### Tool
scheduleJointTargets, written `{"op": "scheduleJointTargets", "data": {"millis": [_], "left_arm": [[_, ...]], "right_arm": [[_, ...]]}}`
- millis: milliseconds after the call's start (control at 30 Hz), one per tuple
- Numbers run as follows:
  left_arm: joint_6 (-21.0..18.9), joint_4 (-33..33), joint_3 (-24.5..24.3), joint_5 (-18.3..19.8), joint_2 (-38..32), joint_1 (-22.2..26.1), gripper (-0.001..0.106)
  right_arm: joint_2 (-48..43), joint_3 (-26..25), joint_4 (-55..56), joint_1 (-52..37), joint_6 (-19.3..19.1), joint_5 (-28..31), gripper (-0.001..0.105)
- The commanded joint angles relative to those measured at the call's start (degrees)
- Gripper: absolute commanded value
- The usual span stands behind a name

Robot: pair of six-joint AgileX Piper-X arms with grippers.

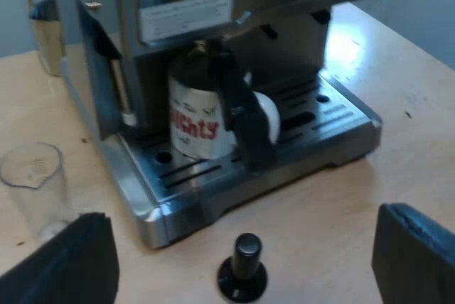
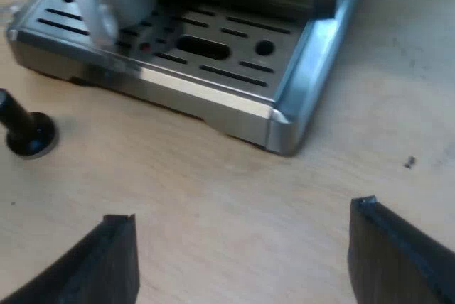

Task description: Remove mug from coffee machine

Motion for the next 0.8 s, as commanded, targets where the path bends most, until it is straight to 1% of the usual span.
{"op": "scheduleJointTargets", "data": {"millis": [33, 100, 200, 333, 433, 567, 800], "left_arm": [[-0.26, -1.34, -0.55, 0.60, 2.02, -2.60, 0.077], [-0.22, -2.25, -0.55, 0.60, 3.03, -3.61, 0.077], [-0.22, -3.40, -0.55, 0.71, 4.80, -4.51, 0.077], [-0.22, -3.51, -0.55, 0.70, 6.17, -4.50, 0.077], [-0.22, -3.69, -0.55, 0.70, 6.15, -4.50, 0.077], [-0.22, -3.67, -0.55, 0.70, 6.15, -4.50, 0.077], [-0.22, -3.67, -0.55, 0.70, 6.15, -4.50, 0.077]], "right_arm": [[2.08, -0.79, -3.41, 3.89, -0.90, -0.50, 0.063], [3.71, -0.79, -4.72, 6.49, -0.90, -0.30, 0.063], [6.72, -0.79, -7.03, 10.59, -0.45, 1.94, 0.063], [10.62, -0.79, -10.26, 15.73, 1.41, 4.70, 0.063], [13.93, -0.79, -12.72, 18.45, 1.53, 4.68, 0.063], [17.54, -0.79, -15.37, 20.16, 2.61, 4.68, 0.063], [24.88, -0.79, -18.88, 20.49, 3.05, 4.68, 0.063]]}}
